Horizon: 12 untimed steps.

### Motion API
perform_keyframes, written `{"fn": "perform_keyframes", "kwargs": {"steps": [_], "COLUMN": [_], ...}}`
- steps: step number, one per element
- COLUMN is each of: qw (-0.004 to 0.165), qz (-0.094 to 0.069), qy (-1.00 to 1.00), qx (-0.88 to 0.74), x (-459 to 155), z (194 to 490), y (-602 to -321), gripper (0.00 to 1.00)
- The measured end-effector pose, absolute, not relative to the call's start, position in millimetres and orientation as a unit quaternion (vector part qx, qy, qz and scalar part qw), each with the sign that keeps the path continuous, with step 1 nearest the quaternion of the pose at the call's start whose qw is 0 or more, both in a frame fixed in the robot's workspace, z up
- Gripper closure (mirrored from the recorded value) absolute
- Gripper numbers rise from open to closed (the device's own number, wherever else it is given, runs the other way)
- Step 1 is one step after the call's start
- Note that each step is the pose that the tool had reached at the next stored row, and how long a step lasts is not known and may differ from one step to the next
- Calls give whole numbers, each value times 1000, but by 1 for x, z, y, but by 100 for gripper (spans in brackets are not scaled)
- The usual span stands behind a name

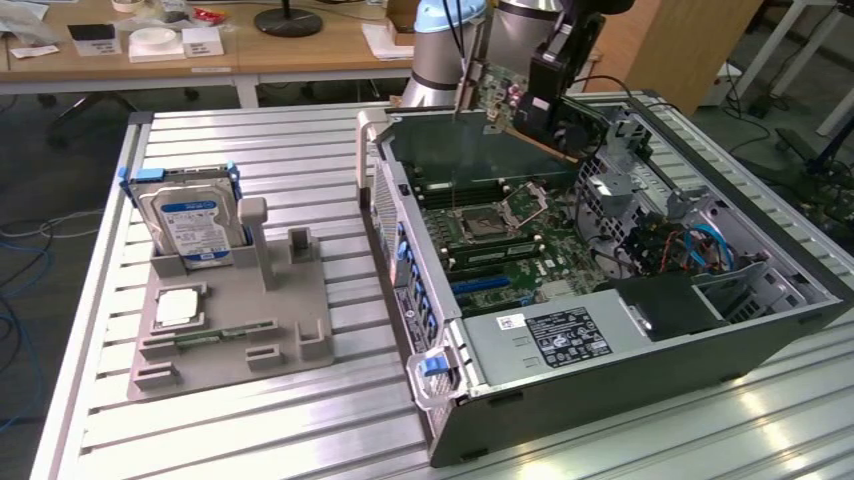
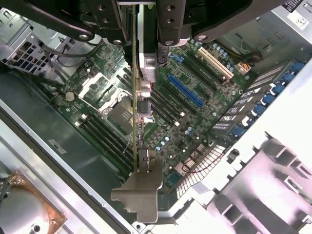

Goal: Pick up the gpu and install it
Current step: 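Insert the gpu into the slot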

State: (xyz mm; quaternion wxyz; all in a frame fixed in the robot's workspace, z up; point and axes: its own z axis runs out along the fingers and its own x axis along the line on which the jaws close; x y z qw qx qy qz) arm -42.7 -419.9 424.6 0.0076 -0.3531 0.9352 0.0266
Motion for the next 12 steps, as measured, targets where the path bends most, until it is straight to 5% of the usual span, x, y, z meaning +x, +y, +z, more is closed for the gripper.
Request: {"fn": "perform_keyframes", "kwargs": {"steps": [12], "qw": [7], "qz": [27], "qy": [922], "qx": [-386], "x": [-43], "z": [425], "y": [-420], "gripper": [72]}}
